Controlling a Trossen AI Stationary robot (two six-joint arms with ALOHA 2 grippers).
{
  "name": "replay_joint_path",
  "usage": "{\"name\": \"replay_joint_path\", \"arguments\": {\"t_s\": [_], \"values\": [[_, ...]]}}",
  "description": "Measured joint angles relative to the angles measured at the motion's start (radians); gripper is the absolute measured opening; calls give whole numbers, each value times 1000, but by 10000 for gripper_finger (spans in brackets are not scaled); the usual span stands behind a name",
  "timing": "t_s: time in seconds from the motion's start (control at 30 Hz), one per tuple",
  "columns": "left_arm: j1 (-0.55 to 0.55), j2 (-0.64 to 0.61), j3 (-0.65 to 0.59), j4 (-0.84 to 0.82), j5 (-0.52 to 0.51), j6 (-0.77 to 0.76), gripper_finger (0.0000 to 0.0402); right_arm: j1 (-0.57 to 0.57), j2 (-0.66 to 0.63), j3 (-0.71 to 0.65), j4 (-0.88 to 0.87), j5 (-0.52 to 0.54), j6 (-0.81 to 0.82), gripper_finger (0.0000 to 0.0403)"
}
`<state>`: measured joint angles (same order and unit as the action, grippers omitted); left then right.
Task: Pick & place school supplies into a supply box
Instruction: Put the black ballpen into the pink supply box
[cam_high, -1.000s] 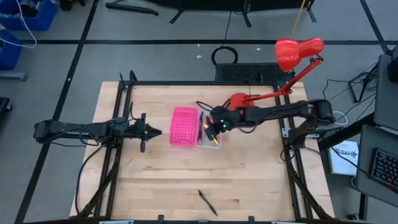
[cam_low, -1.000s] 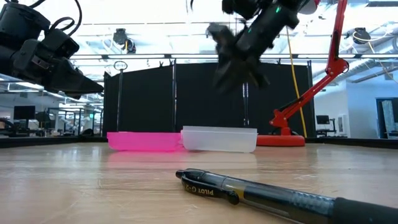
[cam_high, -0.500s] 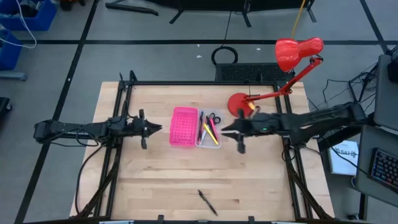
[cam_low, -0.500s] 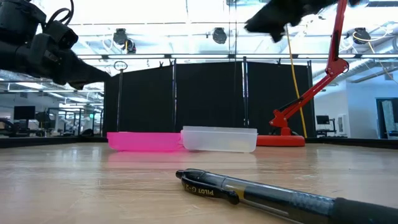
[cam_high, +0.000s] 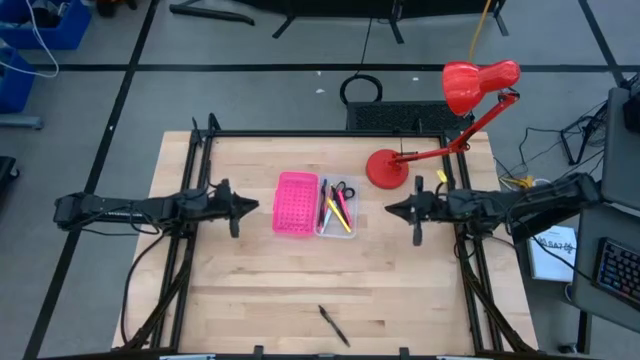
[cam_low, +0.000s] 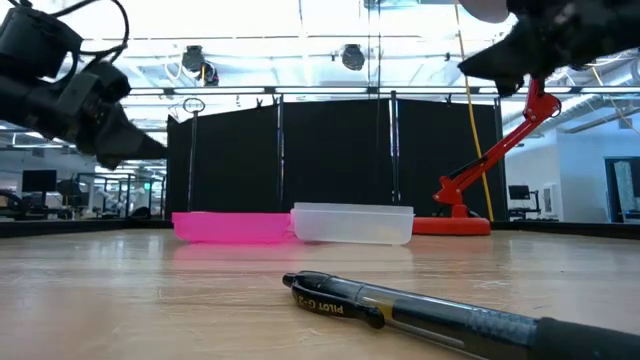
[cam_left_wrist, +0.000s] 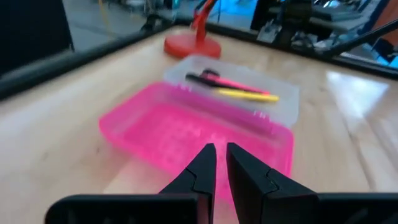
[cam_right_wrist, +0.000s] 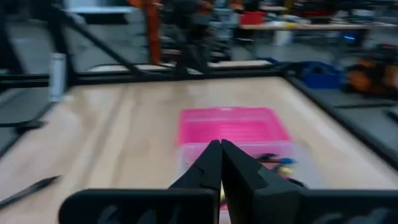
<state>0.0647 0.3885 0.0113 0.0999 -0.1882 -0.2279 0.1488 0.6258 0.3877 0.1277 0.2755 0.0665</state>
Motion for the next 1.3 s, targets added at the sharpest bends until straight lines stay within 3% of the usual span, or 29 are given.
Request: {"name": "replay_joint_path", "arguments": {"t_s": [0.13, 0.3, 0.4, 0.7, 0.87, 1.0, 1.17, 1.3], "values": [[0, 5, 2, -60, 14, -60, 47, -4, -36, -69, 57, -102, -1, 1], [-1, 26, 2, -64, 27, -109, 47, 4, -73, -153, 119, -123, -1, 0], [-1, 33, 2, -64, 26, -106, 47, 4, -107, -173, 128, -130, -5, 0], [-1, 32, 2, -68, 25, -82, 46, 4, -200, -187, 130, -303, -60, 0], [-1, 50, 2, -61, -54, -82, 44, 4, -212, -188, 130, -305, -60, 0], [-1, 106, 1, -56, -90, -97, 19, 4, -206, -192, 138, -304, -60, 0], [-39, 211, 22, -73, 26, -3, 9, 4, -207, -227, 208, -299, -63, 0], [-123, 340, 151, -158, 22, -10, 6, 3, -208, -265, 329, -279, -71, 0]]}}
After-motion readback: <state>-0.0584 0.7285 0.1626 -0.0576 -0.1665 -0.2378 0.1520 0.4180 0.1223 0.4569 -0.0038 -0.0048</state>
